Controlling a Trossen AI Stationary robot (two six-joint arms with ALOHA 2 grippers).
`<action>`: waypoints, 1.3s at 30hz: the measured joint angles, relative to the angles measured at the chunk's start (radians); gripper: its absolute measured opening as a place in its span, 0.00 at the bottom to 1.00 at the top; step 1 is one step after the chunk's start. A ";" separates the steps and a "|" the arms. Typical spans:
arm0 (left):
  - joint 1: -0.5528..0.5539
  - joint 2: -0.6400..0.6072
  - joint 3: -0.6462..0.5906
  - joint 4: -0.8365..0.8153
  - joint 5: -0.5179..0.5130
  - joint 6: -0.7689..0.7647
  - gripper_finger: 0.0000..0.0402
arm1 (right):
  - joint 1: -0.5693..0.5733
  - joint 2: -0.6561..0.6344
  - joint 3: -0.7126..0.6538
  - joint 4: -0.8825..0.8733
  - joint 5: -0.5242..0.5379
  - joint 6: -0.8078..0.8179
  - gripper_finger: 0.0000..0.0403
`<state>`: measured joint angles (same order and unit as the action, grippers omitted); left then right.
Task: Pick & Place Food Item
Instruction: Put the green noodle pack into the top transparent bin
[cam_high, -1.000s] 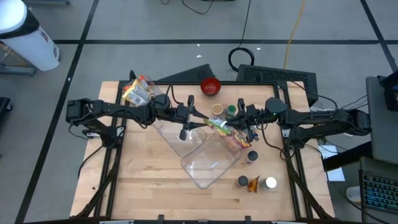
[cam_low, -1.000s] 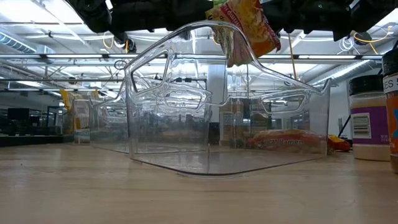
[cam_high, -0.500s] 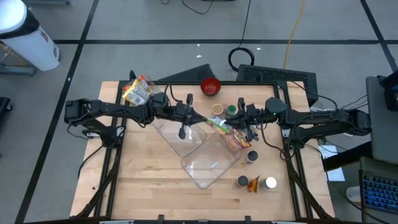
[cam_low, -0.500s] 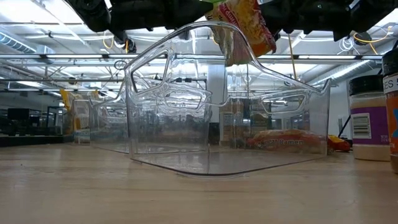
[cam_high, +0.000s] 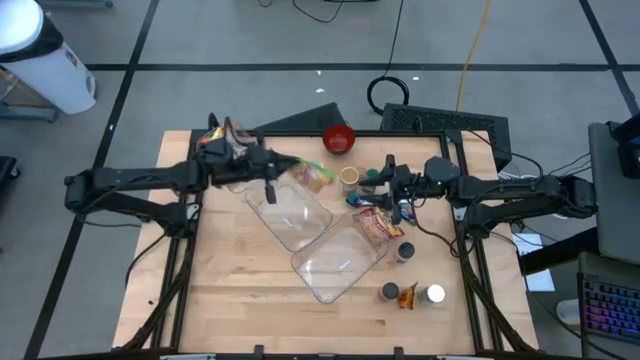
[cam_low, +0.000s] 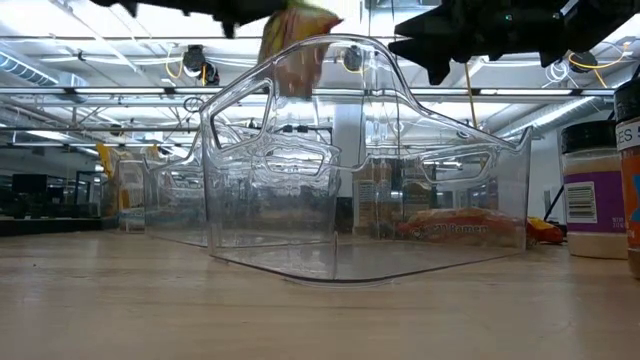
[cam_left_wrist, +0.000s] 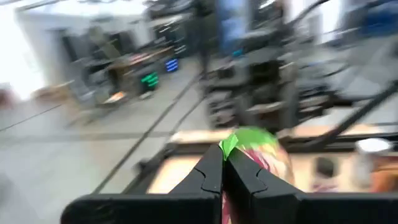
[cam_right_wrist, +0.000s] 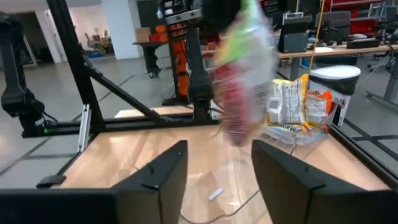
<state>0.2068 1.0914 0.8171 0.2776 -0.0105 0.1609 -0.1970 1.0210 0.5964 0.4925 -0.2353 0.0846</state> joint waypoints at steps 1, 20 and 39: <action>-0.001 -0.024 -0.021 -0.002 -0.055 -0.007 0.01 | 0.000 0.000 0.000 -0.005 0.000 -0.002 0.46; -0.001 -0.472 -0.621 0.347 -0.876 -0.265 0.00 | 0.000 0.000 0.000 -0.026 -0.001 -0.026 0.48; -0.001 -0.442 -0.801 0.345 -1.081 -0.618 0.00 | -0.001 0.000 0.000 -0.026 -0.001 -0.048 0.46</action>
<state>0.2062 0.6493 0.0164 0.6228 -1.0915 -0.4576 -0.1978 1.0210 0.5964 0.4666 -0.2360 0.0368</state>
